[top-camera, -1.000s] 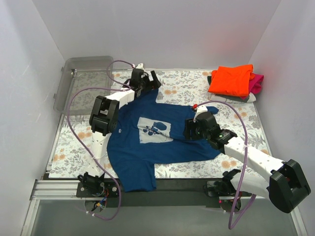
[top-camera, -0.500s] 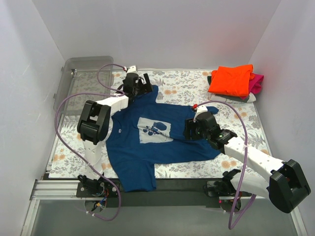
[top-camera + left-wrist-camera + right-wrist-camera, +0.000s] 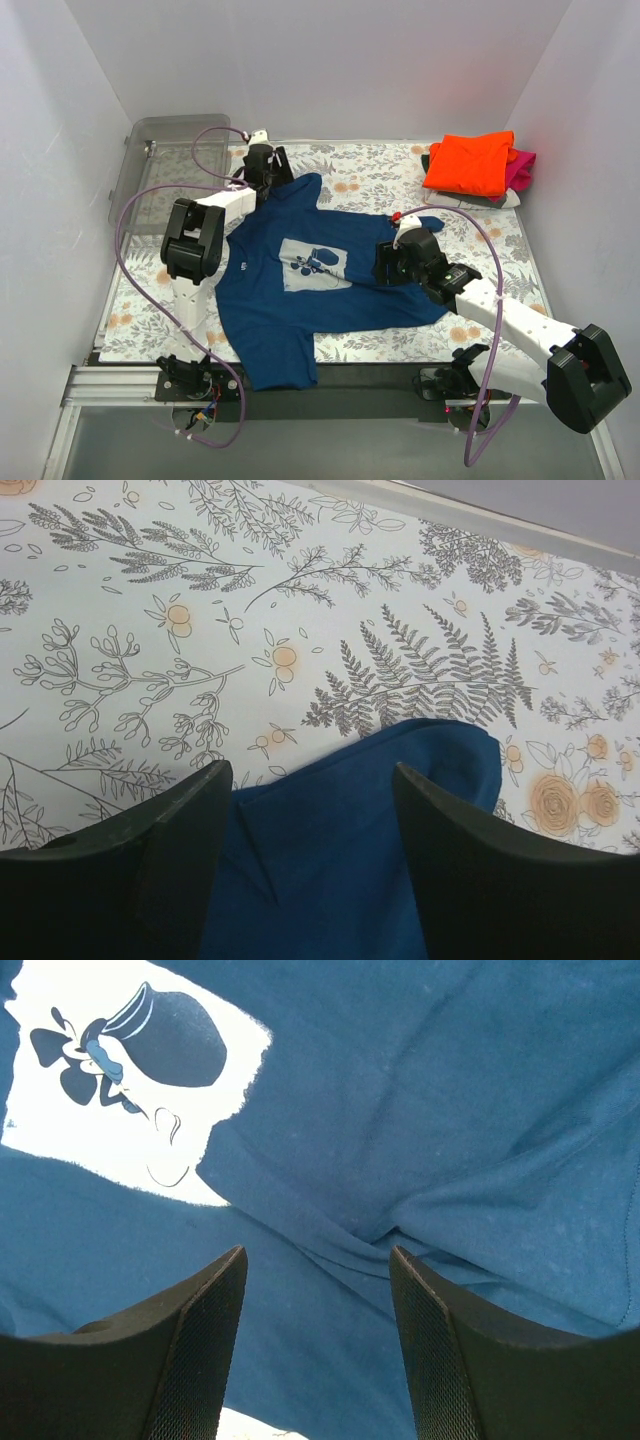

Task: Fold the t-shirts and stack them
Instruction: Flatten the tshirt out

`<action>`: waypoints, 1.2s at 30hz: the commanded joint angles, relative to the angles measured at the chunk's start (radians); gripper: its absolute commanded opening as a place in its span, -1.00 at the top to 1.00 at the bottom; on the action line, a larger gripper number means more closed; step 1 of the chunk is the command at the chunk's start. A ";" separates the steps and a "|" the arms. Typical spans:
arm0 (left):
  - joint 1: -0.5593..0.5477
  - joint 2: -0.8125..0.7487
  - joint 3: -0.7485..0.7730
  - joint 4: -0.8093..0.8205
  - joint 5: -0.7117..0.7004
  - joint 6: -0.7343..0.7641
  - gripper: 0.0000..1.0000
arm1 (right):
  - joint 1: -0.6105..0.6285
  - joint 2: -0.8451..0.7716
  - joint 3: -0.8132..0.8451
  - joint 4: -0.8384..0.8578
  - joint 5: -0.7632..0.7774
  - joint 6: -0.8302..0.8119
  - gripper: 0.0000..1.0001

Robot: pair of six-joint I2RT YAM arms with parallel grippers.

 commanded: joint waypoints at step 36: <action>-0.003 0.056 0.039 -0.080 -0.043 0.038 0.28 | 0.001 -0.001 -0.009 0.056 -0.034 0.013 -0.06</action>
